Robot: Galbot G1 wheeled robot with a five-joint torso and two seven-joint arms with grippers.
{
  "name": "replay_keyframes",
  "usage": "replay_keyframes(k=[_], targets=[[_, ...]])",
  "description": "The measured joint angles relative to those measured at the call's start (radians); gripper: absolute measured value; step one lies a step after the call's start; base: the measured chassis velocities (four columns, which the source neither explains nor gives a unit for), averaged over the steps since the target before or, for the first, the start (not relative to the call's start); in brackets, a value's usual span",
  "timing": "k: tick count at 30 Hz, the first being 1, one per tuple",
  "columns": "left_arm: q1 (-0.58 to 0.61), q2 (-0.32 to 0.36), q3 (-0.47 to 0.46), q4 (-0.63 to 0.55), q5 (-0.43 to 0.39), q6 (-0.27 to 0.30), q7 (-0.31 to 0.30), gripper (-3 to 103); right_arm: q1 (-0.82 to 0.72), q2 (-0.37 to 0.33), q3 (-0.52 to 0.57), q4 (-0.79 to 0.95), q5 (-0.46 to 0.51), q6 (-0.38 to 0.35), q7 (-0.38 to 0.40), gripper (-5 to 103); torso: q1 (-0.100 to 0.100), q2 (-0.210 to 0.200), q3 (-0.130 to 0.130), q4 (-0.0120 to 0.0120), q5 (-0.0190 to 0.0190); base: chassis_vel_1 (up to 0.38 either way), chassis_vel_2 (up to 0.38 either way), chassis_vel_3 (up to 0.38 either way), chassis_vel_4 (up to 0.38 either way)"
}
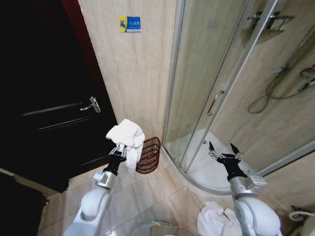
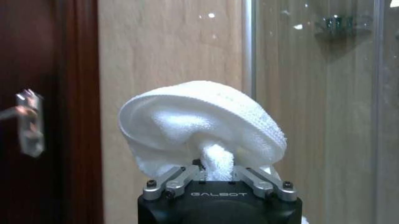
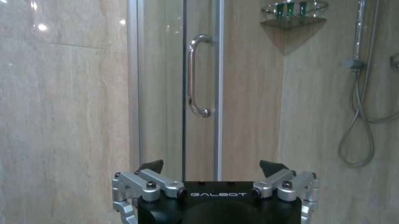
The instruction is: Discard the used towel into the hamper.
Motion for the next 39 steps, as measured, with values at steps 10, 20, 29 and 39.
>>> replay_keyframes(k=[10, 20, 29, 39], targets=[[-0.257, 0.017, 0.140, 0.281, -0.045, 0.003, -0.045, 12, -0.016, 0.002, 0.009, -0.024, -0.033, 0.016, 0.005, 100, 0.000, 0.000, 0.000, 0.0000, 0.0002, 0.000, 0.000, 0.000, 0.000], [-0.621, -0.031, 0.211, 0.762, -0.016, -0.103, -0.044, 12, -0.013, 0.008, -0.002, -0.049, -0.084, 0.018, 0.014, 100, 0.000, 0.000, 0.000, 0.0002, 0.0000, 0.000, 0.000, 0.000, 0.000], [-0.846, -0.148, 0.224, 1.141, 0.083, -0.233, -0.040, 12, -0.012, 0.001, -0.010, -0.054, -0.107, 0.011, 0.015, 100, 0.000, 0.000, 0.000, 0.0000, 0.0002, 0.000, 0.000, 0.000, 0.000], [-1.004, -0.230, 0.214, 1.331, 0.222, -0.241, -0.140, 12, 0.001, 0.007, -0.021, -0.076, -0.114, 0.018, 0.010, 100, 0.000, 0.000, 0.000, -0.0001, 0.0002, 0.000, 0.000, 0.000, 0.000]])
